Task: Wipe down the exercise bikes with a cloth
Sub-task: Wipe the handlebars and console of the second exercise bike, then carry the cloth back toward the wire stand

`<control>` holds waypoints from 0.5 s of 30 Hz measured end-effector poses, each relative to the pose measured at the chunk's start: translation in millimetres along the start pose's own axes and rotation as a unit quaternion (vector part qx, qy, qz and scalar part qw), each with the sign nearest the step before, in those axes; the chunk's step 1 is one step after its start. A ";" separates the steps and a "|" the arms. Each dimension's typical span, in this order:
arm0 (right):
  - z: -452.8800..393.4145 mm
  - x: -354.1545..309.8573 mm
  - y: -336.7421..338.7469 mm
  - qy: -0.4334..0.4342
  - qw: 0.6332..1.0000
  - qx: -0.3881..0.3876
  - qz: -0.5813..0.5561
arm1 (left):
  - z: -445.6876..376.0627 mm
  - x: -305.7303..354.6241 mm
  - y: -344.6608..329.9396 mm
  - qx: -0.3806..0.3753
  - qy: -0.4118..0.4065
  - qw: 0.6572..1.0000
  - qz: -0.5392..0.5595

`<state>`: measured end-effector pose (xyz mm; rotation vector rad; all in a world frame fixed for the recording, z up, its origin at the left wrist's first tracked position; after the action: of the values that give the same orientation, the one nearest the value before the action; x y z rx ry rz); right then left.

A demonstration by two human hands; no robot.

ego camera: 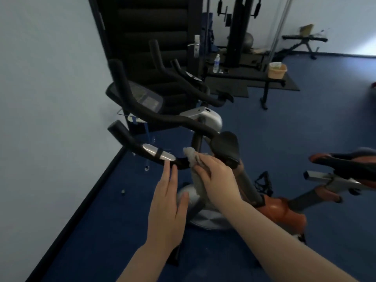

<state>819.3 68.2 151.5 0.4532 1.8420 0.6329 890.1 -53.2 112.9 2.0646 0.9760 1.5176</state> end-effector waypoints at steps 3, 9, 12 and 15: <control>26.1 24.1 10.0 -0.031 0.999 -0.030 -0.019 | 18.5 -2.9 -38.8 -0.060 0.033 0.997 0.027; 107.2 127.6 57.2 -0.141 0.988 -0.038 0.044 | 50.6 9.9 -132.1 -0.227 0.066 0.972 0.015; 153.2 181.6 104.5 -0.202 0.976 -0.021 0.077 | 62.5 42.9 -187.8 -0.304 0.058 0.951 -0.003; 203.6 231.1 160.5 -0.268 0.958 0.006 0.101 | 77.6 93.9 -248.8 -0.363 0.031 0.931 -0.015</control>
<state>932.5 371.1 24.9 0.7480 1.2939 0.5670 904.1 190.7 -17.8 1.4658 0.3579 1.6119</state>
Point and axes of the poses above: each hand's wrist, its own z-axis away from the middle knuckle, its own y-axis out of the back of the hand, x = y × z, the point moved 9 cm from there along -z, towards the middle knuckle, and after that the axes turned 3 degrees about -z, right-handed, at the moved point
